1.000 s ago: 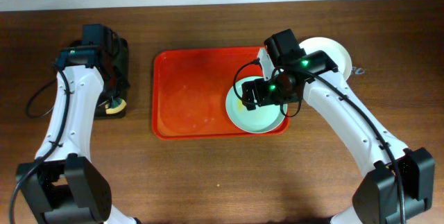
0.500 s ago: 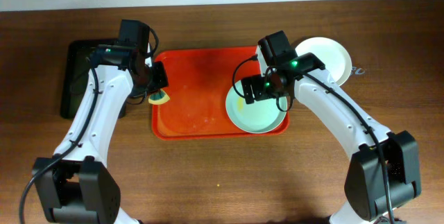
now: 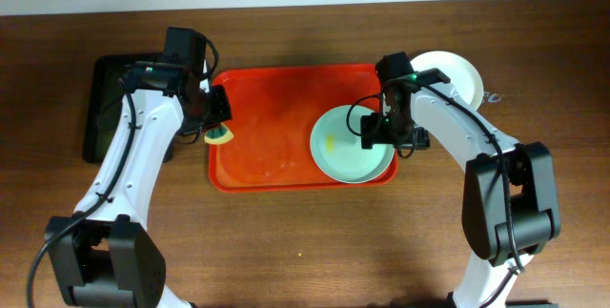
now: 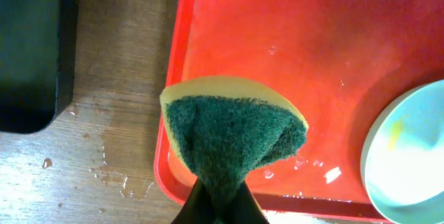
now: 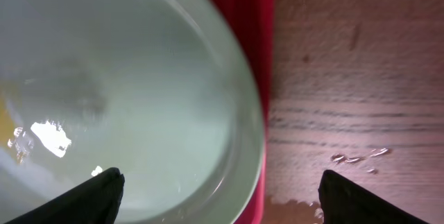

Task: Clean dirty plates on tray and stack at the side
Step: 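Slide the pale-green plate toward the tray center with the right gripper, then dip the sponge in the black tray water with the left gripper, then scrub the pale-green plate with the sponge while right gripper holds it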

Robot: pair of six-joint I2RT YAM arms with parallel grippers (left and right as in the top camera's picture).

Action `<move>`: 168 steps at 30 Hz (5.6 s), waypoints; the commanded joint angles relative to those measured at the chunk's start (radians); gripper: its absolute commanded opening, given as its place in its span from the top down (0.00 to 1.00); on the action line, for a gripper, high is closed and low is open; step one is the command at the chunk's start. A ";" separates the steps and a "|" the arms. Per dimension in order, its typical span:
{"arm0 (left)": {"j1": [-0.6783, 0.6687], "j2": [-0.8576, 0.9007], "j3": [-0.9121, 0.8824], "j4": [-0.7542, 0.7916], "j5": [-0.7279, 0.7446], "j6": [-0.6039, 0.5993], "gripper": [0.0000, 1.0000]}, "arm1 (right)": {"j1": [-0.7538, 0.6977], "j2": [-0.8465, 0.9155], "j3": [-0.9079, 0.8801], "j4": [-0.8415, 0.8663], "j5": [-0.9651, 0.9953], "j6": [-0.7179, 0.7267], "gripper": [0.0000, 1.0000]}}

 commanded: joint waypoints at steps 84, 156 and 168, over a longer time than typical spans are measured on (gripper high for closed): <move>0.428 0.313 0.003 0.472 -0.149 -0.006 0.94 | 0.251 0.137 0.003 0.348 -0.056 0.155 0.92; -0.187 0.068 -0.469 0.720 0.058 -0.146 1.00 | 0.239 0.137 -0.012 0.348 -0.136 0.103 0.96; -0.178 -0.023 -0.383 0.697 0.173 -0.172 1.00 | 0.239 0.137 -0.012 0.340 -0.136 0.102 0.96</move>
